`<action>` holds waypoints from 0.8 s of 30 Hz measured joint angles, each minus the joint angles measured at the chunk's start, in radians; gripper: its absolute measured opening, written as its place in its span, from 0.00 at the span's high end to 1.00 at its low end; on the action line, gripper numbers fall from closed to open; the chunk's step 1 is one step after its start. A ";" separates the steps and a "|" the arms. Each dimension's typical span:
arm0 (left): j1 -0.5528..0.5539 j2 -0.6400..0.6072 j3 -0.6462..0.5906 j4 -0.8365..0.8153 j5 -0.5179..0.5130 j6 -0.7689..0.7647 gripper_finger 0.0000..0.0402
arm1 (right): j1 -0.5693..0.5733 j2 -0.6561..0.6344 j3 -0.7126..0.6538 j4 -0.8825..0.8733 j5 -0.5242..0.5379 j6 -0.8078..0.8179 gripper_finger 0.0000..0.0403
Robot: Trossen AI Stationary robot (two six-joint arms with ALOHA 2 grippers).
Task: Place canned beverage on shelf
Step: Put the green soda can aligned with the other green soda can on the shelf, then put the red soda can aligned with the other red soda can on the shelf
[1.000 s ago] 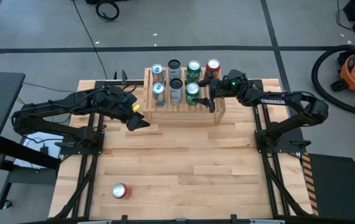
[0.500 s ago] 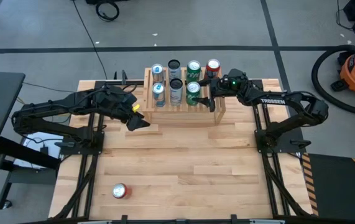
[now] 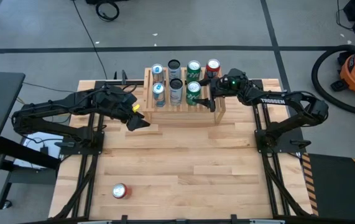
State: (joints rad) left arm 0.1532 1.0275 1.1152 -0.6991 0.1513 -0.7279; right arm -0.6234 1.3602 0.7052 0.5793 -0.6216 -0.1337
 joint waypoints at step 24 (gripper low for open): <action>0.001 0.000 0.000 0.000 0.000 -0.013 0.07 | -0.003 -0.162 0.000 -0.068 0.003 0.011 0.01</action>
State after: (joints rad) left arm 0.1543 1.0275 1.1152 -0.6987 0.1509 -0.7406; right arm -0.6266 1.1978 0.7048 0.5116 -0.6186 -0.1226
